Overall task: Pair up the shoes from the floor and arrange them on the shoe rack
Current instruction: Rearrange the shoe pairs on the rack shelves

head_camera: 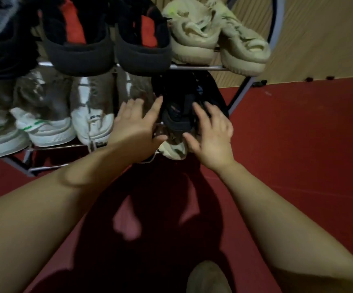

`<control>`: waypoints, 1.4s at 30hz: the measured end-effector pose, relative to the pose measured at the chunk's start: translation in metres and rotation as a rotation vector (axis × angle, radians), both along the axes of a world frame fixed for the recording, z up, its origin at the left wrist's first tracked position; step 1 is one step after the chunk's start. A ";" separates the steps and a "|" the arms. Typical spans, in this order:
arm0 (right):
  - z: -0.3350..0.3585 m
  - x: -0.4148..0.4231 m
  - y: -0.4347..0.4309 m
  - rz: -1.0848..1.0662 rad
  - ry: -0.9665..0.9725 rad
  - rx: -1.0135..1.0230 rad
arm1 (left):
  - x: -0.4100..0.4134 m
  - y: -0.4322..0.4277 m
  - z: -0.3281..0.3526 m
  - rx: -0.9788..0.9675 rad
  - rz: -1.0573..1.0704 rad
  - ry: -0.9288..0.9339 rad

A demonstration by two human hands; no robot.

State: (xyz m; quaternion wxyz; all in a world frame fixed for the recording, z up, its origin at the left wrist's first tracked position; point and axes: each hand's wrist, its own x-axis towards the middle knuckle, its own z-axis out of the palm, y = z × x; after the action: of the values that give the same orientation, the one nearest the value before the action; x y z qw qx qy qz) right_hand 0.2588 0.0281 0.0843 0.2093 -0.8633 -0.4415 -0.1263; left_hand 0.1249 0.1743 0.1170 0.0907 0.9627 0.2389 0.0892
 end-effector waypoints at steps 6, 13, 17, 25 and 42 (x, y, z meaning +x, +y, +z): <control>-0.001 0.036 -0.040 -0.216 0.814 0.144 | 0.045 -0.013 -0.010 0.007 0.046 0.176; -0.001 0.050 -0.008 -0.268 0.787 0.092 | 0.062 -0.010 -0.011 0.066 0.072 0.287; -0.008 0.054 -0.006 -0.280 0.649 0.016 | 0.070 -0.007 -0.015 0.075 0.103 0.357; -0.011 0.047 0.005 -0.305 0.532 -0.026 | 0.073 -0.003 -0.015 0.077 0.116 0.370; -0.030 0.028 0.012 -0.310 0.777 0.450 | 0.061 -0.002 -0.027 0.156 0.045 0.148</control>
State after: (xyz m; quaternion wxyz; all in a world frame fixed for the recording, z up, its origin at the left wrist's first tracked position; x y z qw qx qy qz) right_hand 0.2873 0.0397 0.0544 0.5192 -0.8357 -0.1580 0.0836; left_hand 0.1859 0.1727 0.0904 -0.0047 0.9651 0.2589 0.0384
